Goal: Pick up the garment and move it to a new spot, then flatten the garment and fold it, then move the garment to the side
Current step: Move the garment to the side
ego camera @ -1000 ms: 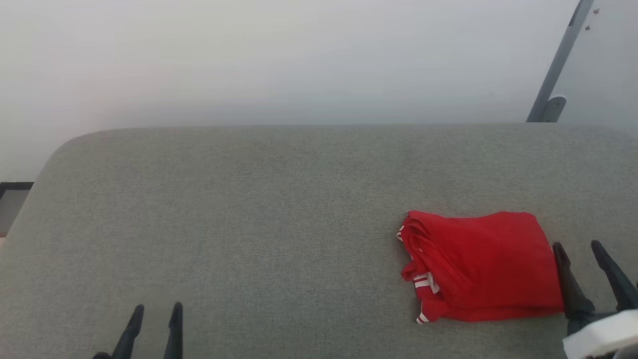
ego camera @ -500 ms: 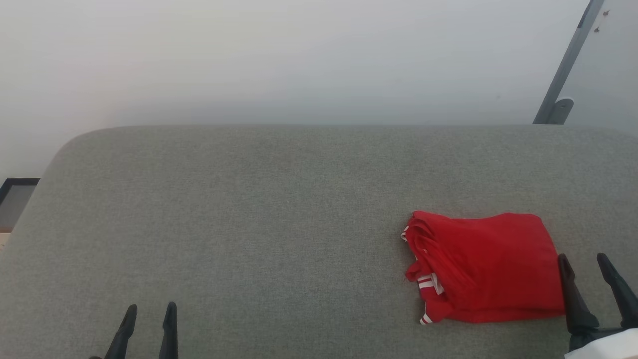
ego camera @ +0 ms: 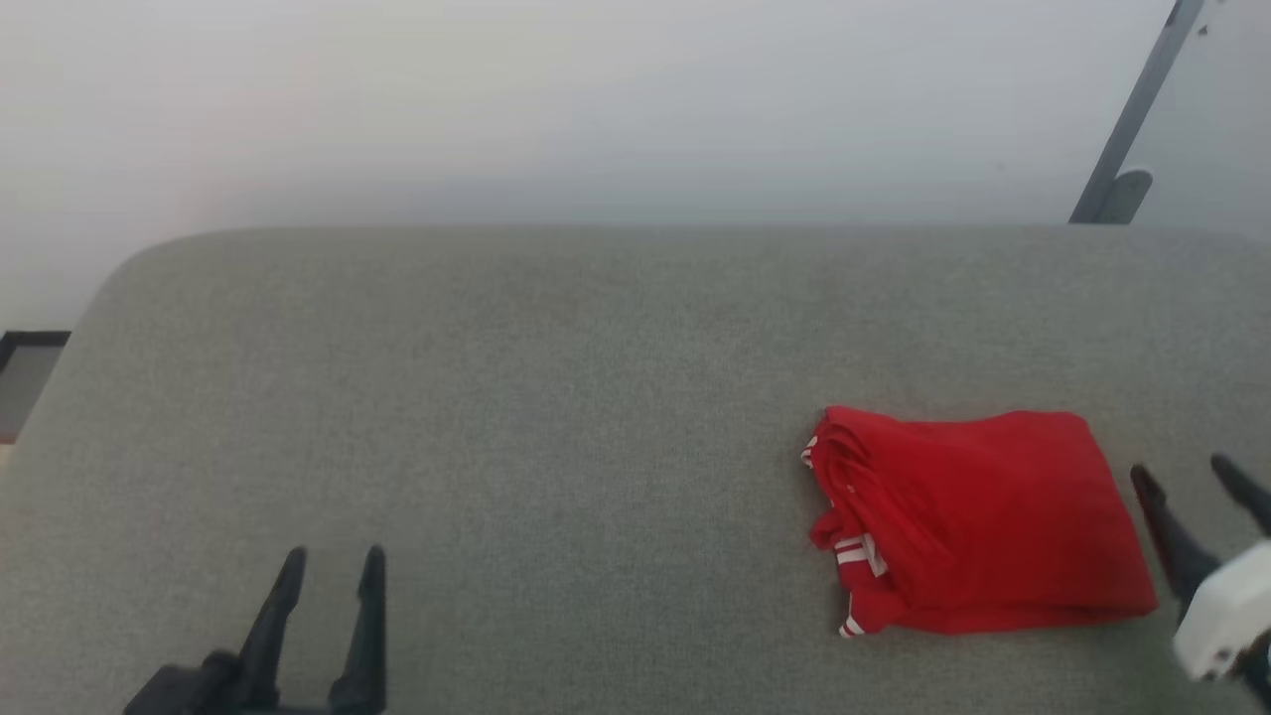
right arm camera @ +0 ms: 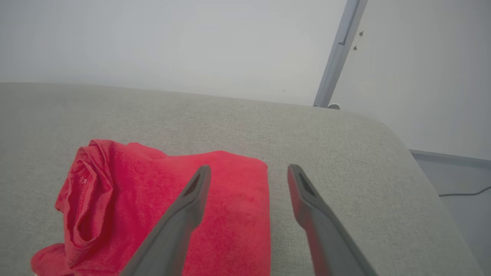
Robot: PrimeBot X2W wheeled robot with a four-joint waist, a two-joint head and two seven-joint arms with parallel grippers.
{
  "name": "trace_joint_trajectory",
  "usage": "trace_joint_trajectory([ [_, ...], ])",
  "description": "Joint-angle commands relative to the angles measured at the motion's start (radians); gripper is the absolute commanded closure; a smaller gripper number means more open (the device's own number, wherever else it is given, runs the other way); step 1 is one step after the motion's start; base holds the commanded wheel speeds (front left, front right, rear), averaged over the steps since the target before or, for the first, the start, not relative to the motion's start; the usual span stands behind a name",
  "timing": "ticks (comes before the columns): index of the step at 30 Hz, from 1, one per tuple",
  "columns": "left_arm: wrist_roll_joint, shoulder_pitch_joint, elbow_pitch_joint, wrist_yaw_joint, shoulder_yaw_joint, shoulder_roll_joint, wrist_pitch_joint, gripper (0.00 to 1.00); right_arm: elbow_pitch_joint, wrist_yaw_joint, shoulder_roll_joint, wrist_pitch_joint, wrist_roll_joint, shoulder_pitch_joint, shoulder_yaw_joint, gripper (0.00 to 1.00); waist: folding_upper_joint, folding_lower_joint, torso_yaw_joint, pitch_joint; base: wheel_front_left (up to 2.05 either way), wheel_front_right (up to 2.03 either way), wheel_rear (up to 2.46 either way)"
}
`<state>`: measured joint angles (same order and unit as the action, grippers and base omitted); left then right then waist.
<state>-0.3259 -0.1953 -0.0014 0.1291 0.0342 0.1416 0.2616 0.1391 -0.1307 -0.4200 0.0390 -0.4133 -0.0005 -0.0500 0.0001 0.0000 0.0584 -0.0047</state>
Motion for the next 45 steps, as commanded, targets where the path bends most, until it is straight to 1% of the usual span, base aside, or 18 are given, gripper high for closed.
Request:
trace_joint_trajectory([
  [1, -0.014, 0.024, 0.003, 0.002, -0.011, 0.002, 0.004, 0.0, 0.006, 0.0, -0.025, 0.047, 0.001, -0.036, 0.006, 0.0, -0.0001, 0.0, 0.001, 0.015, 0.0, 0.0, 0.0],
  [6, -0.015, 0.105, 0.014, 0.002, -0.049, 0.015, 0.004, 0.0, 0.045, 0.0, -0.114, 0.261, -0.051, -0.158, 0.021, 0.0, -0.0001, 0.0, 0.009, 0.087, 0.0, 0.0, 0.0],
  [8, -0.018, 0.143, 0.02, 0.002, -0.065, 0.019, 0.004, 0.0, 0.054, 0.0, -0.155, 0.341, -0.076, -0.204, 0.044, 0.0, -0.0001, 0.0, 0.015, 0.12, 0.0, 0.0, 0.0],
  [9, -0.025, 0.181, 0.025, 0.002, -0.08, 0.022, 0.004, 0.0, 0.075, 0.0, -0.19, 0.424, -0.109, -0.248, 0.069, 0.0, -0.0001, 0.0, 0.018, 0.155, 0.0, 0.0, 0.0],
  [10, -0.025, 0.2, 0.028, 0.002, -0.086, 0.023, 0.004, 0.0, 0.083, 0.0, -0.201, 0.464, -0.132, -0.268, 0.085, 0.0, -0.0001, 0.0, 0.02, 0.171, 0.0, 0.0, 0.0],
  [13, -0.029, 0.247, 0.038, 0.002, -0.111, 0.025, 0.004, 0.0, 0.117, 0.0, -0.226, 0.597, -0.213, -0.316, 0.116, 0.0, -0.0001, 0.0, 0.026, 0.213, 0.0, 0.0, 0.0],
  [17, -0.033, 0.298, 0.049, 0.002, -0.135, 0.028, 0.004, 0.0, 0.145, 0.0, -0.25, 0.739, -0.273, -0.341, 0.146, 0.0, -0.0001, 0.0, 0.036, 0.257, 0.0, 0.0, 0.0],
  [21, -0.037, 0.334, 0.051, 0.002, -0.142, 0.03, 0.004, 0.0, 0.152, 0.0, -0.248, 0.806, -0.305, -0.35, 0.166, 0.0, -0.0001, 0.0, 0.039, 0.296, 0.0, 0.0, 0.0],
  [24, -0.039, 0.352, 0.056, 0.002, -0.143, 0.033, 0.004, 0.0, 0.149, 0.0, -0.23, 0.823, -0.316, -0.349, 0.182, 0.0, -0.0001, 0.0, 0.036, 0.319, 0.0, 0.0, 0.0],
  [25, -0.039, 0.359, 0.058, 0.002, -0.143, 0.035, 0.004, 0.0, 0.142, 0.0, -0.227, 0.813, -0.314, -0.353, 0.188, 0.57, -0.0001, 0.0, 0.034, 0.327, 0.0, 0.0, 0.0],
  [26, -0.038, 0.367, 0.059, 0.002, -0.142, 0.035, 0.004, 0.0, 0.14, 0.0, -0.221, 0.799, -0.315, -0.359, 0.188, 0.92, -0.0001, 0.0, 0.031, 0.334, 0.0, 0.0, 0.0],
  [27, -0.037, 0.372, 0.059, 0.002, -0.142, 0.038, 0.004, 0.0, 0.14, 0.0, -0.216, 0.784, -0.314, -0.366, 0.182, 1.0, -0.0001, 0.0, 0.027, 0.341, 0.0, 0.0, 0.0],
  [32, -0.037, 0.395, 0.051, 0.002, -0.143, 0.049, 0.004, 0.0, 0.135, 0.001, -0.217, 0.719, -0.302, -0.384, 0.163, 1.0, -0.0001, 0.0, 0.002, 0.365, 0.0, 0.0, 0.0],
  [35, -0.034, 0.415, 0.042, 0.002, -0.144, 0.062, 0.004, 0.0, 0.135, 0.002, -0.232, 0.674, -0.307, -0.395, 0.126, 1.0, -0.0001, 0.0, -0.025, 0.383, 0.0, 0.0, 0.0],
  [39, -0.031, 0.453, 0.026, 0.002, -0.156, 0.084, 0.004, 0.0, 0.147, 0.001, -0.247, 0.6, -0.299, -0.41, 0.039, 1.0, -0.0001, 0.0, -0.069, 0.417, 0.0, 0.0, 0.0],
  [45, -0.026, 0.56, -0.005, 0.002, -0.19, 0.14, 0.004, 0.0, 0.206, 0.001, -0.266, 0.495, -0.272, -0.448, -0.111, 1.0, -0.0001, 0.0, -0.143, 0.492, 0.0, 0.0, 0.0],
])
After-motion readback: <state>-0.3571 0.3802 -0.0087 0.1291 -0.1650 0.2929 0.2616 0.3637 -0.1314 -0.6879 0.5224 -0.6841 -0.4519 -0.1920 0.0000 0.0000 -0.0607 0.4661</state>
